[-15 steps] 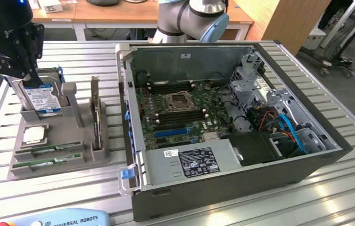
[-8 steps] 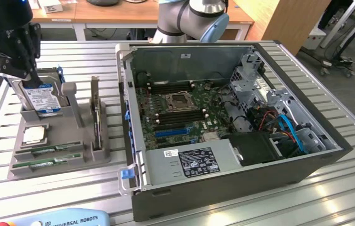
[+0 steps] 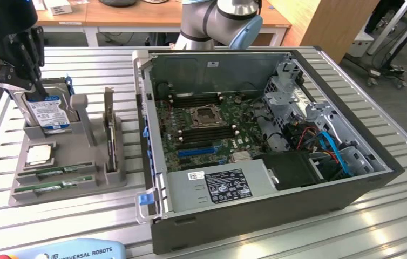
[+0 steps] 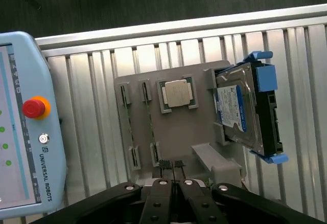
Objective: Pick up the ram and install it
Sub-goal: 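Pick up the ram and move it above insertion slot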
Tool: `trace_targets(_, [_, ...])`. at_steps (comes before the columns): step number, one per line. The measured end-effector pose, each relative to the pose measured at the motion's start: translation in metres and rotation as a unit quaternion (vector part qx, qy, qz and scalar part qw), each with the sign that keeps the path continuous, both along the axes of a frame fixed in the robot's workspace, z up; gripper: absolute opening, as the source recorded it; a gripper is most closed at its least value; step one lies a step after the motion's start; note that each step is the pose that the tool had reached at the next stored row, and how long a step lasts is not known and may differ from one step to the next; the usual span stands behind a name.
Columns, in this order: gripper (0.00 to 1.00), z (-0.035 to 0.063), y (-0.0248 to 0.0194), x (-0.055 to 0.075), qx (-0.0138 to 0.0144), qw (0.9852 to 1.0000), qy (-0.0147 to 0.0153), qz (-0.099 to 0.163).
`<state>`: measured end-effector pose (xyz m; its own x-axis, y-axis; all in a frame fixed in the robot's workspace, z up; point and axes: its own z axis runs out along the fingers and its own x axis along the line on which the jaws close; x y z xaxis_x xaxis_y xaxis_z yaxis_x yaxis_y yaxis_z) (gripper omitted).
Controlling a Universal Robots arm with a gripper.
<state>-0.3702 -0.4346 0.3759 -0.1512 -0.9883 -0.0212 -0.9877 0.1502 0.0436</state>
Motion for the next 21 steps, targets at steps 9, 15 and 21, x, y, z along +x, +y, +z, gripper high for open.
trace_targets(9, [0.1, 0.0, 0.0, 0.0, 0.0, 0.999, 0.0, 0.045])
trace_targets(15, [0.1, 0.0, 0.0, 0.0, 0.0, 0.9988, 0.0, 0.048])
trace_targets(21, [0.1, 0.0, 0.0, 0.0, 0.0, 0.9988, 0.0, 0.048])
